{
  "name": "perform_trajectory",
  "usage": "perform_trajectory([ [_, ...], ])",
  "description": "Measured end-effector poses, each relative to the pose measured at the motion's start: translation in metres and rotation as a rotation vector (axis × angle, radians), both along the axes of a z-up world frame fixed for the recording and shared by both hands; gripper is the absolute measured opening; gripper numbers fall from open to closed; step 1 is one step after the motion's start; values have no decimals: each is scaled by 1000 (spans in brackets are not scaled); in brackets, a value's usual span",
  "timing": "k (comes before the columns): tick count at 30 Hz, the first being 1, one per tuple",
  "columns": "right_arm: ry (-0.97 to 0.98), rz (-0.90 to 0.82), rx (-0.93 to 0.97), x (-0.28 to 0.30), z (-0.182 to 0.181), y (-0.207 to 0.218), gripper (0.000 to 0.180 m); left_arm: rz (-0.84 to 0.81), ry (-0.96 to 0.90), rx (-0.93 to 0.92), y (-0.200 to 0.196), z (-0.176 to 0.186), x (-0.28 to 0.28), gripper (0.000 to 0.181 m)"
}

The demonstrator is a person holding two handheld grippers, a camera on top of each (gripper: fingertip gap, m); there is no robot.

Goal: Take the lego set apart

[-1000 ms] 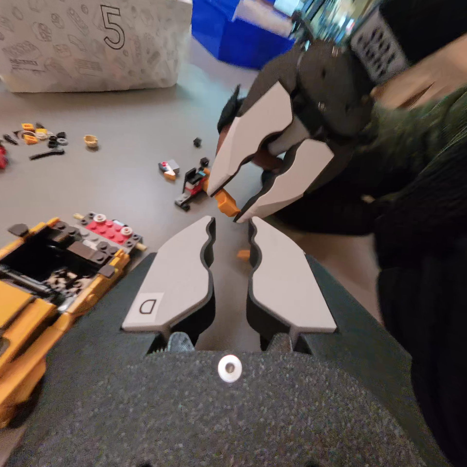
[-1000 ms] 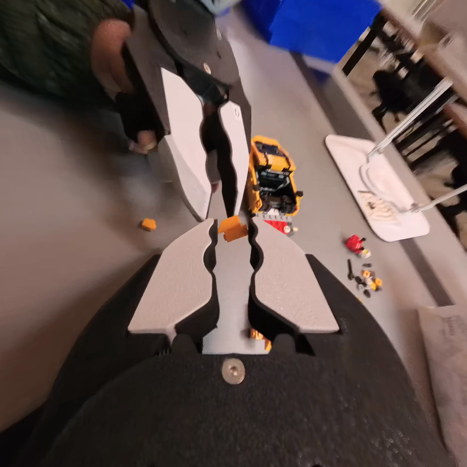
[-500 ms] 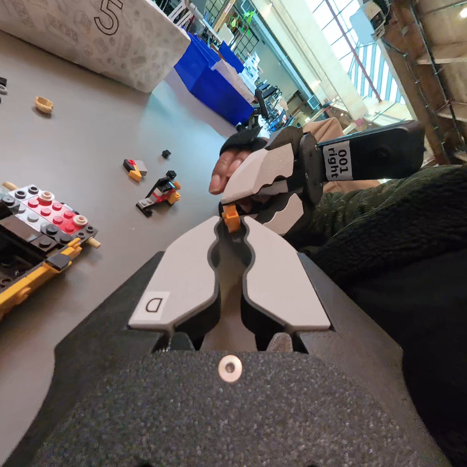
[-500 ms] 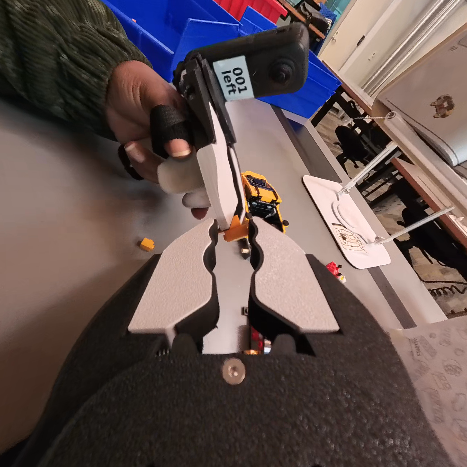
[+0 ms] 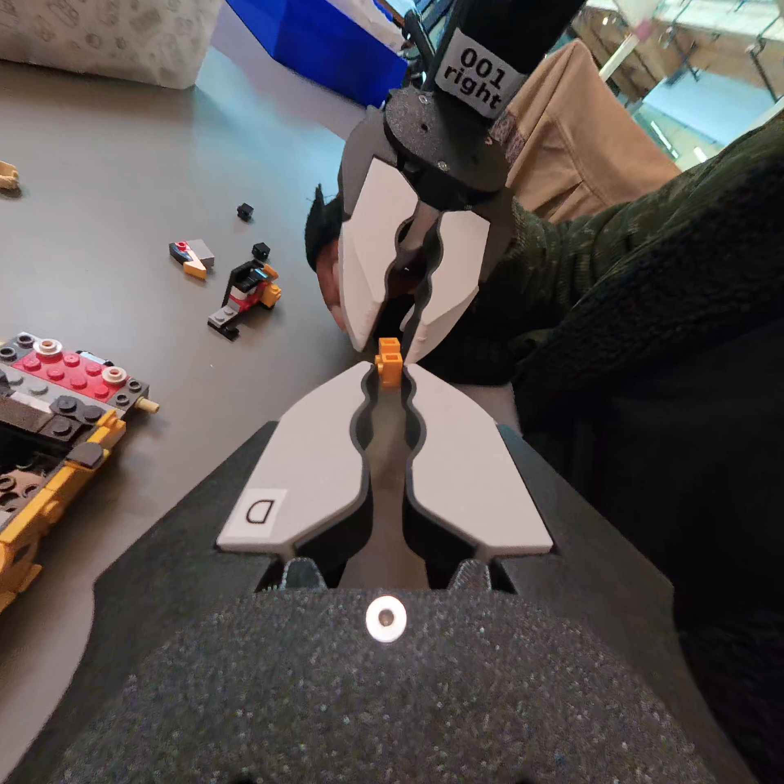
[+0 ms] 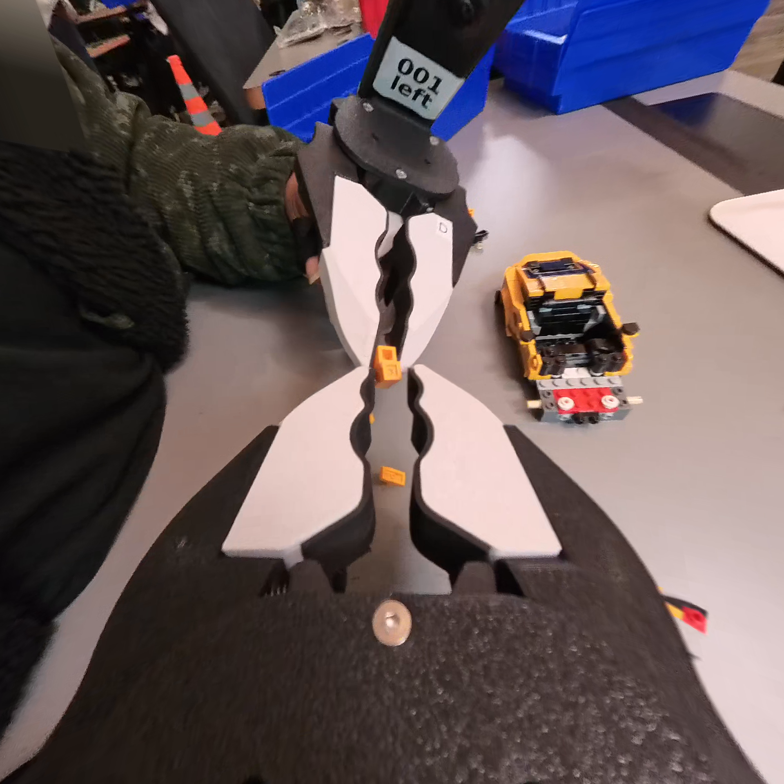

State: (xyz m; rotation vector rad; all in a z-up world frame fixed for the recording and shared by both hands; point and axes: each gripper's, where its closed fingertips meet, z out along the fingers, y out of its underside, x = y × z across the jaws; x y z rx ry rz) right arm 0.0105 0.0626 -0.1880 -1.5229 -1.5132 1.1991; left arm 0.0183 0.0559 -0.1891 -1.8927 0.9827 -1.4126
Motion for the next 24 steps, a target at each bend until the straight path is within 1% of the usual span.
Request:
perform_trajectory([
  [4,16,28,-47,0,1,-4,10,-11,8,35,-2,0,0,9],
  [6,75,7,-74,-1,9,0,9,15,-34,62,3,7,-2,9],
  [7,114,-6,-88,-1,14,2,9,32,-53,85,5,11,-2,12],
  [8,159,-15,-112,-1,21,4,9,53,-72,112,7,15,-3,20],
  [9,207,-22,-145,-1,29,5,9,67,-91,138,9,20,-2,22],
  [12,308,-23,-229,-2,44,6,9,105,-157,210,10,35,0,17],
  [15,367,-37,-293,-4,53,8,9,142,-239,190,11,48,0,12],
  [18,399,-44,-354,-5,57,10,9,167,-278,161,13,53,-1,11],
  [22,386,-20,-357,-4,55,8,9,147,-265,115,12,50,-2,9],
  [24,356,1,-341,-3,52,6,10,121,-226,122,9,47,-3,9],
])
